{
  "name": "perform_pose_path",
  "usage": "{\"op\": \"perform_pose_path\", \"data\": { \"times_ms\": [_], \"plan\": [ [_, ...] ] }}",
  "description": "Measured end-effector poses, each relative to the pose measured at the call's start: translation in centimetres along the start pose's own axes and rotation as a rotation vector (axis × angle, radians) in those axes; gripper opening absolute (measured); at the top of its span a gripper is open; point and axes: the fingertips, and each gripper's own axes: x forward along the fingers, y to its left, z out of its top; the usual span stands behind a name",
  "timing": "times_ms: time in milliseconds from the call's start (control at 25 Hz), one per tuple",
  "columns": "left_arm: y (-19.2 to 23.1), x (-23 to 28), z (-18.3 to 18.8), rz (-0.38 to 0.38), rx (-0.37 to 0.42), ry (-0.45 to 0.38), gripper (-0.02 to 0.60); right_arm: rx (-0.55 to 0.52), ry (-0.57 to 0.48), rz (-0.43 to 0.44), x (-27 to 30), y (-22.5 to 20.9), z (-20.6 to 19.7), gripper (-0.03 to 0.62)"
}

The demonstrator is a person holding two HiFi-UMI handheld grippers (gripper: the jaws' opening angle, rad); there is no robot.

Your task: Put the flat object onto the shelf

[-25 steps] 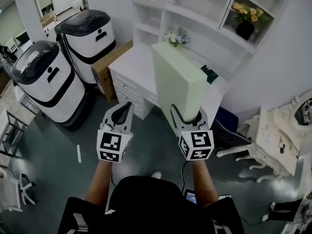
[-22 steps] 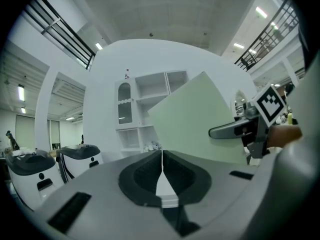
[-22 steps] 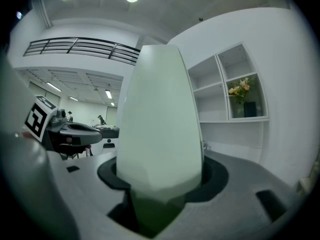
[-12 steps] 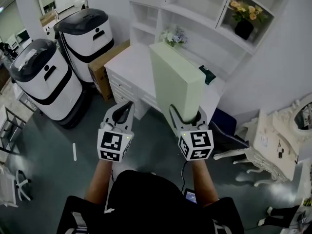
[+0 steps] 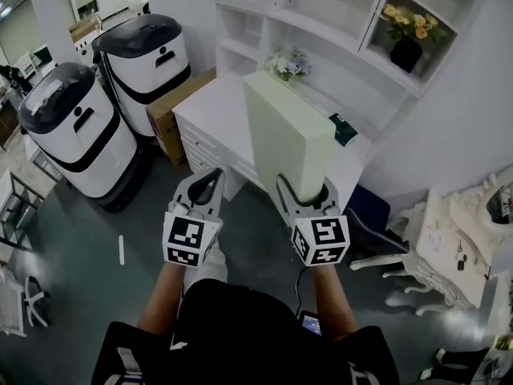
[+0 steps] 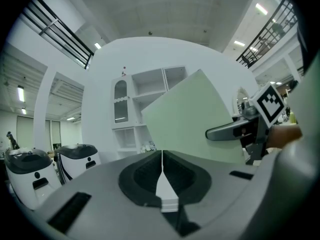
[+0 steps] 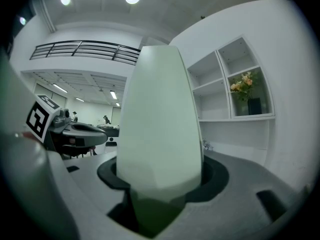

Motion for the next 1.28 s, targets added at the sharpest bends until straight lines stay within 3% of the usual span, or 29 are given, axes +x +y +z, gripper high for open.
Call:
{"op": "perform_pose_path", "data": {
  "times_ms": [1280],
  "plan": [
    [13.8,17.0,0.2,-0.046,-0.013,-0.008,0.009,0.026,0.021,-0.049,20.3,-5.1,2.0,0.267]
  ]
}}
